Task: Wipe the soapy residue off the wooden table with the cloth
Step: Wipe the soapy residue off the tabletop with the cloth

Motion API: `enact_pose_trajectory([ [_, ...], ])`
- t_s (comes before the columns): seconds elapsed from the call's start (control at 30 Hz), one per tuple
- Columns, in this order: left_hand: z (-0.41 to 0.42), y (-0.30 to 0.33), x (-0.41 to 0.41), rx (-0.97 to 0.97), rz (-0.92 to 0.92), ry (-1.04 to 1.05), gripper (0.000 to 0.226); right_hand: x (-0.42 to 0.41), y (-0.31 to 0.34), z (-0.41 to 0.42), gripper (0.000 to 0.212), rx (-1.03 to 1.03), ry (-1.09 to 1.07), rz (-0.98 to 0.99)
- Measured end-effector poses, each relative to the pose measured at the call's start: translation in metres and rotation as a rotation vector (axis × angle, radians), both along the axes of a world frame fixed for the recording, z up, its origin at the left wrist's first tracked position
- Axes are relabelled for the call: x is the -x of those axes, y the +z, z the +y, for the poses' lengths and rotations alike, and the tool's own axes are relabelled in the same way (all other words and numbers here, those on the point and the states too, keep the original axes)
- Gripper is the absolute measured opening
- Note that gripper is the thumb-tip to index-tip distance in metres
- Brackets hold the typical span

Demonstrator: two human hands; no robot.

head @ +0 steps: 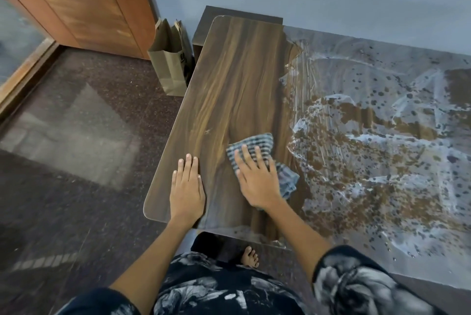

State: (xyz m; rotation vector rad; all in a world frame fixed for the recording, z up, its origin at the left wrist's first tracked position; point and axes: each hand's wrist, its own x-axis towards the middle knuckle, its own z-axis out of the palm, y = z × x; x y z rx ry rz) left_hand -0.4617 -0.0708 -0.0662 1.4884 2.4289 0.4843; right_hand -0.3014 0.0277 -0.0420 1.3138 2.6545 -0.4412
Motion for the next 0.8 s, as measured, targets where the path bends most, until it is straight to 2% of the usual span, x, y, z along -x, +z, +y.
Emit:
enact_pose_trajectory([
  [0.13, -0.013, -0.001, -0.004, 0.014, 0.009, -0.011, 0.048, -0.004, -0.004, -0.055, 0.051, -0.038, 0.291, 0.056],
  [0.27, -0.021, 0.001, -0.011, 0.03, 0.002, 0.001, 0.048, -0.058, -0.007, -0.086, 0.046, -0.026, 0.427, 0.062],
  [0.37, -0.031, 0.003, -0.017, 0.015, -0.017, 0.012, 0.048, -0.091, -0.005, -0.062, 0.047, -0.032, 0.401, 0.007],
  [0.5, -0.04, 0.009, -0.016, -0.067, -0.096, 0.004, 0.044, -0.066, 0.003, -0.031, 0.069, 0.02, 0.207, -0.013],
  [0.57, -0.04, 0.012, -0.003, -0.127, -0.163, -0.003, 0.039, -0.035, 0.005, -0.041, 0.055, -0.001, 0.183, -0.024],
  [0.7, -0.033, 0.018, 0.01, -0.189, -0.297, 0.078, 0.034, 0.005, 0.009, -0.087, 0.051, 0.002, 0.348, 0.037],
  [0.8, -0.031, 0.019, 0.003, -0.197, -0.326, 0.093, 0.033, -0.008, 0.004, -0.102, 0.05, 0.019, 0.503, 0.013],
])
